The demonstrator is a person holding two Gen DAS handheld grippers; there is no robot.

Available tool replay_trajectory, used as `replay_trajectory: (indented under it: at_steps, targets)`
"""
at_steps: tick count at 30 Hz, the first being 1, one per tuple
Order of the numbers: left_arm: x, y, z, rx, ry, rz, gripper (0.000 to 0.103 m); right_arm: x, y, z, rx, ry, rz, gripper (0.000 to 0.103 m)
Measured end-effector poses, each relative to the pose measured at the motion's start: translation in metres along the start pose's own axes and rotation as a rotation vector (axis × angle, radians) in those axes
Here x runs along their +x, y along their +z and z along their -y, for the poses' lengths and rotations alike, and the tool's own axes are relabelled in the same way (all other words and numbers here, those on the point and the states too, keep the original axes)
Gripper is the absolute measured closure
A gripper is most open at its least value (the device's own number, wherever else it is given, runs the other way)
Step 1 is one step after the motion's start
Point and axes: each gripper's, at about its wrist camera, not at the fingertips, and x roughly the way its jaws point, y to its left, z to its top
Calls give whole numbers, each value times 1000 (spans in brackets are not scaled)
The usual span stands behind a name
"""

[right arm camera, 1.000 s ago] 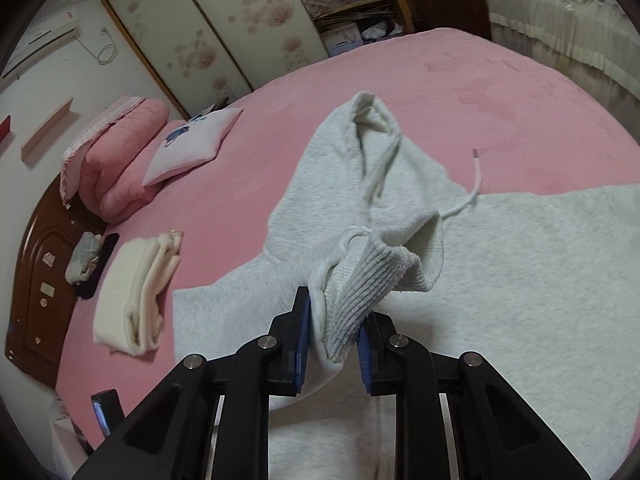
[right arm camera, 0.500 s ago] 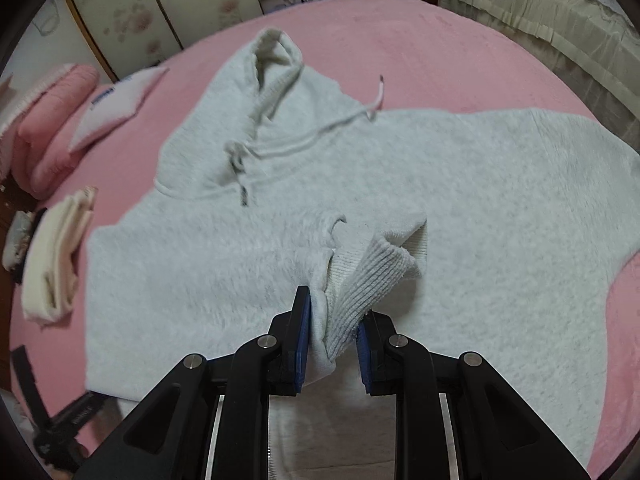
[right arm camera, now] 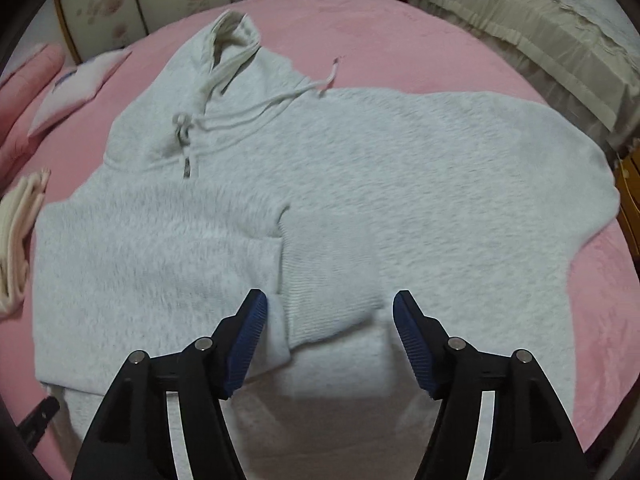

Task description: Fold large clothes

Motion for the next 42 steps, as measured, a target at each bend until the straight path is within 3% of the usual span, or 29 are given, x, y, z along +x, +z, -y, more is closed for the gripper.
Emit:
replay_trajectory:
  at_steps: [3, 4, 7, 9, 11, 15, 18, 20, 22, 26, 28, 31, 33, 34, 36, 39, 42]
  targets:
    - [-15, 6, 14, 57, -55, 14, 81, -23, -1, 0, 32, 134, 40, 38]
    - [-19, 9, 18, 66, -71, 23, 81, -27, -2, -2, 35, 206, 36, 44]
    - [-19, 24, 27, 46, -136, 13, 85, -22, -10, -20, 59, 394, -27, 77]
    - [-4, 34, 35, 38, -160, -14, 85, -11, -17, -37, 78, 464, -80, 93]
    - [18, 47, 48, 52, -138, -34, 85, 3, -27, -63, 78, 547, -123, 99]
    - [57, 50, 63, 85, -86, -99, 85, 27, -43, -113, 12, 635, -210, 101]
    - [64, 41, 63, 110, -67, -90, 85, 46, -49, -135, -83, 561, -217, 102]
    - [62, 38, 60, 115, -27, -67, 95, 52, -47, -129, -87, 496, -190, 103]
    - [58, 37, 48, 79, -13, -56, 99, 58, -41, -103, -25, 420, -166, 103]
    - [56, 37, 20, -42, -74, -53, 102, 66, -27, -39, 119, 282, -124, 103]
    - [57, 37, 12, -80, -110, -64, 102, 73, -24, -21, 190, 362, -158, 103]
    - [48, 42, 10, -108, -115, -53, 103, 70, -18, -29, 193, 378, -174, 103]
    - [39, 47, 19, -58, -113, -33, 103, 60, -10, -39, 174, 473, -146, 103]
    - [38, 50, 25, -25, -111, -41, 103, 55, -9, -54, 166, 563, -144, 103]
    - [45, 58, 37, 40, -105, -60, 103, 53, -14, -77, 125, 643, -168, 103]
    - [65, 72, 44, 80, -91, -96, 103, 64, -26, -136, -78, 615, -208, 103]
    - [79, 93, 36, 43, -110, -116, 103, 78, -33, -170, -146, 592, -219, 103]
